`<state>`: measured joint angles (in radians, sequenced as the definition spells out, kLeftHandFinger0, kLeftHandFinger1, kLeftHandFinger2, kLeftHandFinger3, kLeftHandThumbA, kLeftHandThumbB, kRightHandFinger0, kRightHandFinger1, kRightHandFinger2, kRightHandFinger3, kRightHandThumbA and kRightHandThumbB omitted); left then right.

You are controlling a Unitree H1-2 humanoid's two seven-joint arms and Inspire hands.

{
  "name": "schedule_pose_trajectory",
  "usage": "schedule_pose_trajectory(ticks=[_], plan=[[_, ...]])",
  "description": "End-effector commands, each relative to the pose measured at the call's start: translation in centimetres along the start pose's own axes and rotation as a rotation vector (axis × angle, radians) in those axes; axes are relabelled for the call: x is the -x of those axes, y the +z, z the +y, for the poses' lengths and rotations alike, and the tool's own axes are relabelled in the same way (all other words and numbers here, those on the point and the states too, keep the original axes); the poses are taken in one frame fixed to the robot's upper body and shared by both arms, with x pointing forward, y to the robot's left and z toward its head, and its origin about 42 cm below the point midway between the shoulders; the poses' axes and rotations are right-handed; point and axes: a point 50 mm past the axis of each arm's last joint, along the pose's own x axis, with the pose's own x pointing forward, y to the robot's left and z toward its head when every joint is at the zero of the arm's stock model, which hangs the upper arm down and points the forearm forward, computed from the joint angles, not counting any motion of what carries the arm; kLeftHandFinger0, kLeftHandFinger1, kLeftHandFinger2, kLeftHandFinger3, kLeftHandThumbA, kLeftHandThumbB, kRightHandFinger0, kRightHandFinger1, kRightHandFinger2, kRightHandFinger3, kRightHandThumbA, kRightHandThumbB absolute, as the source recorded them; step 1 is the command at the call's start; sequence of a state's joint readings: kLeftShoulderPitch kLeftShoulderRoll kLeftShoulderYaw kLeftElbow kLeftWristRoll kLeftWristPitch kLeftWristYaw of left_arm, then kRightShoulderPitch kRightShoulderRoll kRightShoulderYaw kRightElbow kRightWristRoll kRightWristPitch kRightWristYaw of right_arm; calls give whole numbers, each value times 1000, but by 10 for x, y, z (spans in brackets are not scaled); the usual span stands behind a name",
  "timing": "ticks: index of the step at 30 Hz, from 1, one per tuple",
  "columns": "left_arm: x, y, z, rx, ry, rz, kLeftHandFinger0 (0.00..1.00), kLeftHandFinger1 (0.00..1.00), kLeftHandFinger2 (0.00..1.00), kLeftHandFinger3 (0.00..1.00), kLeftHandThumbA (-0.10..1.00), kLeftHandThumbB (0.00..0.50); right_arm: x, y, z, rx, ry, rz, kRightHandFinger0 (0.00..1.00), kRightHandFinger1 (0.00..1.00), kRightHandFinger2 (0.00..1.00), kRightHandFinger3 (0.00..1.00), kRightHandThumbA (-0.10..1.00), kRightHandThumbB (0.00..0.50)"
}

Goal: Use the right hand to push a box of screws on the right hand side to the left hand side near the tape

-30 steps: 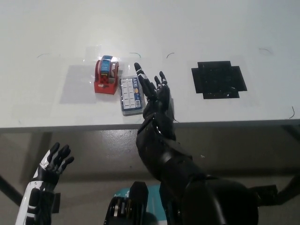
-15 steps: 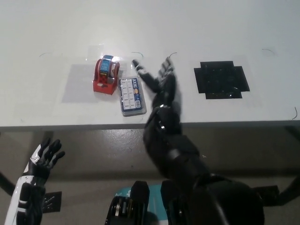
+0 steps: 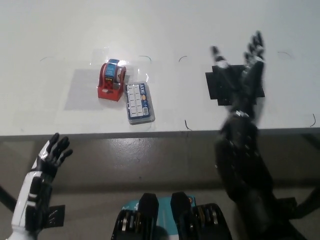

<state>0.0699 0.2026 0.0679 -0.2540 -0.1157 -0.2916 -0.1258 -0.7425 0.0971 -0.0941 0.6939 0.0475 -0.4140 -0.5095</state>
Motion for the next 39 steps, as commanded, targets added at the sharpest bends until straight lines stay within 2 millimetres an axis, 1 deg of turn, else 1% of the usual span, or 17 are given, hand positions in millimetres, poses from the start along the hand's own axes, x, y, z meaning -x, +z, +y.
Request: schedule_pose_trajectory(ticks=[1,3,5,6,7,10,14,16,18,19,21,22,23,25,29,34,39], plan=[[-45,6,4,-115,2,-62,1000,1000,1000,1000,979,79,59,100,-43,188,229,-595,1000,1000,1000,1000,514,94],[-51,8,4,-113,12,-76,1000,1000,1000,1000,952,63,85,92,-70,234,229,-577,1000,1000,1000,1000,441,69],[-51,9,6,-110,22,-77,1000,1000,1000,1000,950,59,97,87,-80,236,218,-553,991,1000,1000,1000,485,61],[-50,9,8,-111,26,-77,1000,1000,1000,1000,948,51,108,81,-93,245,204,-520,978,1000,1000,1000,479,49],[-49,9,9,-108,31,-79,1000,1000,1000,1000,949,41,117,76,-102,238,190,-484,940,1000,1000,1000,475,60],[-46,7,13,-113,44,-72,1000,1000,1000,1000,972,41,141,64,-124,270,196,-410,906,1000,1000,1000,492,47],[-47,6,17,-106,52,-69,1000,1000,1000,1000,981,48,165,50,-141,312,236,-340,880,970,1000,1000,444,51],[-49,5,19,-115,51,-72,1000,1000,1000,1000,1000,44,174,44,-145,326,268,-305,871,935,1000,1000,512,62],[-52,4,22,-129,58,-68,1000,1000,1000,1000,1000,60,181,38,-149,321,327,-257,877,942,1000,1000,654,99],[-53,3,23,-132,63,-70,1000,1000,1000,1000,1000,63,183,36,-150,311,363,-234,918,979,1000,1000,727,106],[-55,-1,27,-132,77,-76,1000,1000,1000,1000,1000,43,189,33,-153,292,445,-182,997,1000,1000,1000,885,167],[-54,-2,28,-128,81,-77,1000,1000,1000,1000,1000,40,190,32,-154,290,463,-170,1000,1000,1000,1000,904,171],[-54,-5,30,-126,87,-76,1000,1000,1000,1000,1000,31,192,31,-158,297,505,-151,1000,1000,1000,1000,991,202],[-55,-9,32,-122,92,-75,1000,1000,1000,1000,1000,42,193,29,-163,298,551,-122,1000,1000,1000,1000,1000,224],[-53,-15,33,-141,90,-54,1000,1000,1000,1000,1000,109,190,25,-170,299,602,-83,1000,1000,1000,1000,1000,278],[-51,-20,35,-152,76,-42,1000,1000,1000,1000,1000,161,185,22,-172,305,595,-78,1000,1000,1000,1000,1000,290],[-47,-24,33,-144,50,-29,1000,1000,1000,1000,1000,148,178,22,-175,300,571,-76,1000,1000,1000,1000,1000,301]])
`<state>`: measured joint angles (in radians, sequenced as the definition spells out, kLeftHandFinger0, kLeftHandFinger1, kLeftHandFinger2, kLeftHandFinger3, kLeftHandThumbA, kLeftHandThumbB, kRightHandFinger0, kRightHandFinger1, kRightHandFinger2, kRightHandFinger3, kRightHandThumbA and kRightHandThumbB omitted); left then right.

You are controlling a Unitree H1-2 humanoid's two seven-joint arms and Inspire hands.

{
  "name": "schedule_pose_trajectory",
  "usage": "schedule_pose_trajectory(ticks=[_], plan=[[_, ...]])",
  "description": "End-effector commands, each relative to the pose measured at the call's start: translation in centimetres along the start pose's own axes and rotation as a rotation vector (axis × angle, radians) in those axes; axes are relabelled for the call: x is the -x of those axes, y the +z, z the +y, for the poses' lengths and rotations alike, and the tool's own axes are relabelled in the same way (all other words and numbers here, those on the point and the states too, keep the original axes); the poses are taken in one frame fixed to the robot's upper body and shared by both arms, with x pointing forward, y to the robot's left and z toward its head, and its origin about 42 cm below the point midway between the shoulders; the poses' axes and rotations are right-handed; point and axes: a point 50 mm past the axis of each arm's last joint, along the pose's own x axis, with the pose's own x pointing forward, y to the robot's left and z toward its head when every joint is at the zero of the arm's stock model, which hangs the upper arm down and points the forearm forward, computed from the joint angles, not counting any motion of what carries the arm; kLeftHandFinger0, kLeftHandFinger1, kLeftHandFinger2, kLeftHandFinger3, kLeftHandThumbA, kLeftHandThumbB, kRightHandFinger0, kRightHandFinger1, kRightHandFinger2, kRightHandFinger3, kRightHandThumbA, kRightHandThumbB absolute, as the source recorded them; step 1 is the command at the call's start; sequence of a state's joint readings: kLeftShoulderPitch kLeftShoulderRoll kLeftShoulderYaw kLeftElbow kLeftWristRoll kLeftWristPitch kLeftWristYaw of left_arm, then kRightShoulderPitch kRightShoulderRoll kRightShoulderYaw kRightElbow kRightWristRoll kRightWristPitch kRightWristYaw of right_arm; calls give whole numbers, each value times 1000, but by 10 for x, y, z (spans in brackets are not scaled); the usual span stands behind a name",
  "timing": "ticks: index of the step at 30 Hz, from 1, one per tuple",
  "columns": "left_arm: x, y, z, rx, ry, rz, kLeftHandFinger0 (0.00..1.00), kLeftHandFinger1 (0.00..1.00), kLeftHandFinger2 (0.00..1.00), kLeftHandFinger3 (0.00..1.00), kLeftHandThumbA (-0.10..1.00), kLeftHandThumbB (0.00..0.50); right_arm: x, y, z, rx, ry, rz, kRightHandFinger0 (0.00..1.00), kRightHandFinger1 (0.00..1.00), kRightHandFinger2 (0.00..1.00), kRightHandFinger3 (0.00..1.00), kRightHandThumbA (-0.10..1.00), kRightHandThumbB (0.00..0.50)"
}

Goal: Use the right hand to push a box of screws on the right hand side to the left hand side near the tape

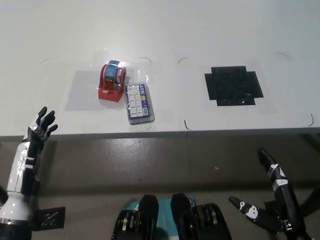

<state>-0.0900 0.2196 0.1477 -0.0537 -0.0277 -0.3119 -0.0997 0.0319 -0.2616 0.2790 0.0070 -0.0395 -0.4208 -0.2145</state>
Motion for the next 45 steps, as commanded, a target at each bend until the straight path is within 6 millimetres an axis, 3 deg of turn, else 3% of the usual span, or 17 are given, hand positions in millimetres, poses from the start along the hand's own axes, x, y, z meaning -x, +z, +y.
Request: schedule_pose_trajectory(ticks=[1,4,7,12,17,22,28,38,45], plan=[[-4,6,4,-29,-17,-57,1000,1000,1000,1000,1000,147,-12,7,-8,-22,3,-73,1000,1000,1000,1000,1000,306],[1,3,0,-34,-27,-18,1000,1000,1000,1000,1000,193,-17,7,-13,-17,-10,-82,1000,1000,1000,1000,1000,311],[6,1,-5,-22,-37,-2,1000,1000,1000,1000,1000,159,-20,8,-15,-15,-11,-87,1000,1000,1000,1000,1000,314],[14,-5,-9,-11,-47,12,1000,1000,1000,1000,1000,151,-20,7,-11,-7,-9,-84,1000,1000,1000,1000,1000,307],[21,-8,-10,-7,-34,24,1000,1000,1000,1000,1000,129,-19,7,-8,15,10,-84,1000,1000,1000,1000,1000,266],[23,-8,-9,-10,-15,41,1000,1000,1000,1000,1000,146,-24,7,-8,18,26,-92,1000,1000,1000,1000,1000,280],[23,-8,-6,-25,-20,54,1000,1000,1000,1000,1000,129,-27,6,-4,17,39,-91,1000,1000,1000,1000,1000,260],[23,-9,-5,-13,-13,63,1000,1000,1000,1000,1000,126,-31,4,-2,3,55,-87,1000,1000,1000,1000,999,275],[24,-9,-4,-15,-14,61,1000,1000,1000,1000,1000,114,-32,5,0,1,59,-91,1000,1000,1000,1000,944,258]])
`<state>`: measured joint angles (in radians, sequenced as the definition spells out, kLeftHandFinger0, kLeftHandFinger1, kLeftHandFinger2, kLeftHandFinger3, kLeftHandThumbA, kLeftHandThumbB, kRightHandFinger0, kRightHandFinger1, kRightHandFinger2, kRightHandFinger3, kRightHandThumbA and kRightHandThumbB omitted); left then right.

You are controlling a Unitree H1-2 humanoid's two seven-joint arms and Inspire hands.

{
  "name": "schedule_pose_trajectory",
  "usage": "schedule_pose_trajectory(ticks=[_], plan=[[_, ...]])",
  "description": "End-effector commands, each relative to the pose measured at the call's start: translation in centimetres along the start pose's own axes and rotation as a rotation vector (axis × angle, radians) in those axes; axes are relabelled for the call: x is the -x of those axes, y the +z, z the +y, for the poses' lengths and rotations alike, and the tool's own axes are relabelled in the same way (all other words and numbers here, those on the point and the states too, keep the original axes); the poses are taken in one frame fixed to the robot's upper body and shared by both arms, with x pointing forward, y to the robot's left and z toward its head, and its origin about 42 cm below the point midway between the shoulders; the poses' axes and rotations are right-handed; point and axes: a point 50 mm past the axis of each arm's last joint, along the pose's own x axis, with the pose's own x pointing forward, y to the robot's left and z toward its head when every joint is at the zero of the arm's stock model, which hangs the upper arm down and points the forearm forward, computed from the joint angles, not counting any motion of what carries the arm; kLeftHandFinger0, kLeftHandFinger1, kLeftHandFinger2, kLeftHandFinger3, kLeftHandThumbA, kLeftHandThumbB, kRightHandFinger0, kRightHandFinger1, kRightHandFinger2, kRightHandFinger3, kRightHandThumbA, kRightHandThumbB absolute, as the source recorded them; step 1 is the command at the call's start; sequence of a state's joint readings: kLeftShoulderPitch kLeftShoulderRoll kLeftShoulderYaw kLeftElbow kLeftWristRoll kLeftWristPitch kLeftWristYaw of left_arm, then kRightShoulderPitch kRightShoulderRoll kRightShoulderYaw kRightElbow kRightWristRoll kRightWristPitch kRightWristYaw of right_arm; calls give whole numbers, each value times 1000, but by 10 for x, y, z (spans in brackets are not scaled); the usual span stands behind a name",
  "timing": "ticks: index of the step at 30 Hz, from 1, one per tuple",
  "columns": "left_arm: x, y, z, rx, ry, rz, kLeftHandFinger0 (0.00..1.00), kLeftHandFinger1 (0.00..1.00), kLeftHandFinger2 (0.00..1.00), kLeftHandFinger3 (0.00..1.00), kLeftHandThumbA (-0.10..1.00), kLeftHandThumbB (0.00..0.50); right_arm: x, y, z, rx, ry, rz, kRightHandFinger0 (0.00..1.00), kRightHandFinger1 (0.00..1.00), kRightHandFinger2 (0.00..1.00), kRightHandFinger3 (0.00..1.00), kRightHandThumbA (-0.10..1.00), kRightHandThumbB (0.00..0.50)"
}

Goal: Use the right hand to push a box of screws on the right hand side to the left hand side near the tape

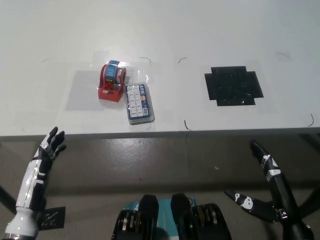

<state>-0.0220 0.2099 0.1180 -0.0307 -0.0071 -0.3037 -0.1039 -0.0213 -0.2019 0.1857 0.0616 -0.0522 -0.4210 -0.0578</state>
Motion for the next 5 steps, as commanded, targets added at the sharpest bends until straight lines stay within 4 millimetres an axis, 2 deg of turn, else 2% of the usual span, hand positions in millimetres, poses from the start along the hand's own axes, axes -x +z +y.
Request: schedule_pose_trajectory(ticks=[1,5], plan=[[-4,8,7,-14,20,-41,1000,1000,1000,1000,1000,115,-11,10,-1,2,-1,-86,1000,1000,1000,1000,944,258],[-4,9,7,-16,22,-42,1000,1000,1000,1000,1000,117,-12,10,-1,6,-1,-87,1000,1000,1000,1000,935,248]])
